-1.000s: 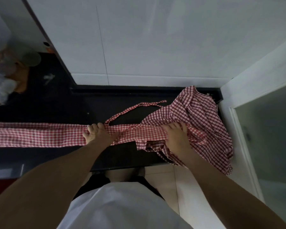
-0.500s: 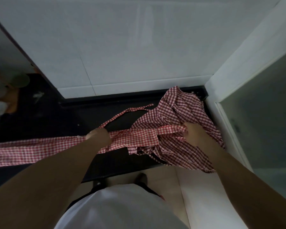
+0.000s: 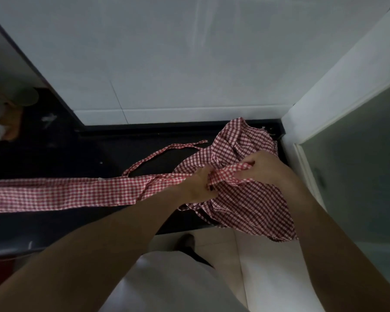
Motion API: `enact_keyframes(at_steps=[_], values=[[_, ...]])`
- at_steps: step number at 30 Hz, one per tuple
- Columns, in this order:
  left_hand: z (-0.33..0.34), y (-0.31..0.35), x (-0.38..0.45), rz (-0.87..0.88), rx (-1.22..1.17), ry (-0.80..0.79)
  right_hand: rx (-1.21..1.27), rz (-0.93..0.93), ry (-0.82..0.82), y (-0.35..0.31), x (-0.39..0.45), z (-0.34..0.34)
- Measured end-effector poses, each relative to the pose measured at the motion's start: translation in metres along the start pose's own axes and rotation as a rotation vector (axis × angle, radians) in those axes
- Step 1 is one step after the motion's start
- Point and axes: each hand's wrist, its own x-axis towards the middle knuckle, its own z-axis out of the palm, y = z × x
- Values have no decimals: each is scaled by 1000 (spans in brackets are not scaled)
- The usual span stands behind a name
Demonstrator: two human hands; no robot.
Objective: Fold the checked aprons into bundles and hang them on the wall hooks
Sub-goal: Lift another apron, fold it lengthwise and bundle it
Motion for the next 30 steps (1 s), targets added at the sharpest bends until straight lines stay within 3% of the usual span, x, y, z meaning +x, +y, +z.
enact_keyframes(at_steps=[5, 9, 11, 14, 17, 18, 20, 22, 24, 30], values=[[5, 2, 3, 95, -159, -43, 83, -190, 40, -40, -3, 20], [4, -2, -6, 176, -432, 150, 628, -221, -149, -45, 7, 44], [2, -5, -8, 120, -523, 238, 957, -206, -216, -44, 12, 52], [-6, -5, -11, -94, -697, 256, 1235, -173, 3, -44, 20, 57], [-10, -15, -12, -258, -966, 224, 845, -38, 352, -36, 26, 62], [-10, -18, -13, -266, -997, 217, 710, -14, 373, -30, 27, 65], [-11, -25, -14, -270, -1039, 197, 618, -55, 230, -22, 26, 71], [-10, -29, -15, -246, -1028, 159, 663, -88, 22, -17, 26, 77], [-9, -31, -16, -196, -990, 102, 752, -81, -53, -17, 28, 82], [-8, -38, -16, -132, -898, -33, 945, -124, 198, -22, 28, 83]])
